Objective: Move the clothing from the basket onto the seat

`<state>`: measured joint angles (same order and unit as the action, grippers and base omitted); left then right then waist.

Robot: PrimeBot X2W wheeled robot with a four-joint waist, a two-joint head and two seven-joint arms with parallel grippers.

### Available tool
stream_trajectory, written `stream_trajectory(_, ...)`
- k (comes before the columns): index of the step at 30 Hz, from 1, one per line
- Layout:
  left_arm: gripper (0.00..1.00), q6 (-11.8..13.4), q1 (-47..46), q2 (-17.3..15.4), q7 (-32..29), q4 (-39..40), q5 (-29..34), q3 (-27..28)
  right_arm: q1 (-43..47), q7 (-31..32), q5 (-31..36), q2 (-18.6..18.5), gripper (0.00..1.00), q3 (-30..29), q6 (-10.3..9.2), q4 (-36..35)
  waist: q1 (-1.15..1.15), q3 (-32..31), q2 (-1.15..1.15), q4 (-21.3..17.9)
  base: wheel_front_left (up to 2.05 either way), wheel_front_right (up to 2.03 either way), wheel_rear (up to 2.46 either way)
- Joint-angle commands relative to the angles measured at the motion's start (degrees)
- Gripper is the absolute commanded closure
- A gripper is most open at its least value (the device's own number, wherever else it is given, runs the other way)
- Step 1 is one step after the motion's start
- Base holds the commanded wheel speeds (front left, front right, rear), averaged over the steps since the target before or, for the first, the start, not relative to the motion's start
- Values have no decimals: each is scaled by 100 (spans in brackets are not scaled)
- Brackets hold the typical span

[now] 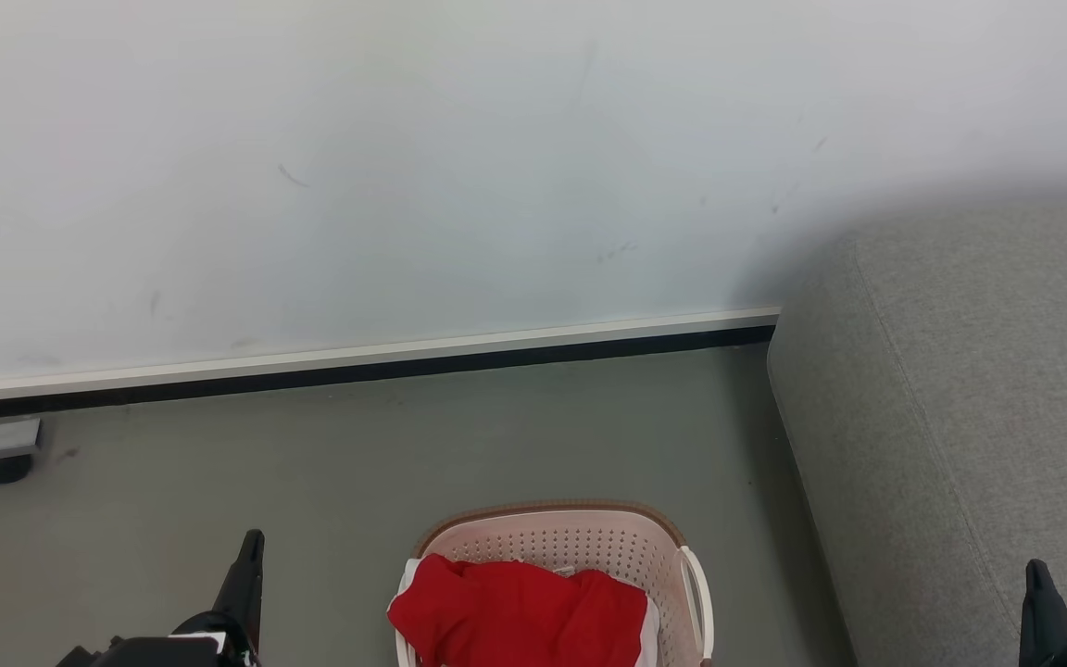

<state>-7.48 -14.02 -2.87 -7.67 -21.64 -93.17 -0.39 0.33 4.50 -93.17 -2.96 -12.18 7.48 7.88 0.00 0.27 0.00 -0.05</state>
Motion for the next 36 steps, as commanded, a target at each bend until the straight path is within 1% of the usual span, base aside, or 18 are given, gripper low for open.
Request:
stream_trajectory(1, 100, -19, 3, -1, -10, -5, -18, 16, -40, -11, 12, 11, 100, -1, 2, -8, 0, 0, 0, 0, 0, 0, 0)
stream_trajectory(28, 100, -19, 3, -1, -10, -5, -18, 16, -40, -11, 12, 11, 100, -1, 2, -8, 0, 0, 0, 0, 0, 0, 0)
stream_trajectory(29, 0, 0, 0, 0, 0, 0, 0, 0, 0, 0, 0, 0, 0, 0, 0, 0, 0, 0, 0, 0, 0, 0, 0)
stream_trajectory(33, 0, 2, 123, 12, 14, -127, 2, -23, 86, -6, -1, 33, 0, 19, -1, 169, 0, -1, 0, 0, 0, 0, 0)
stream_trajectory(36, 0, 2, 184, 11, 110, -99, 21, -65, 89, -77, -3, 31, 0, 127, -1, 158, 0, -19, 0, -3, 0, 0, 0)
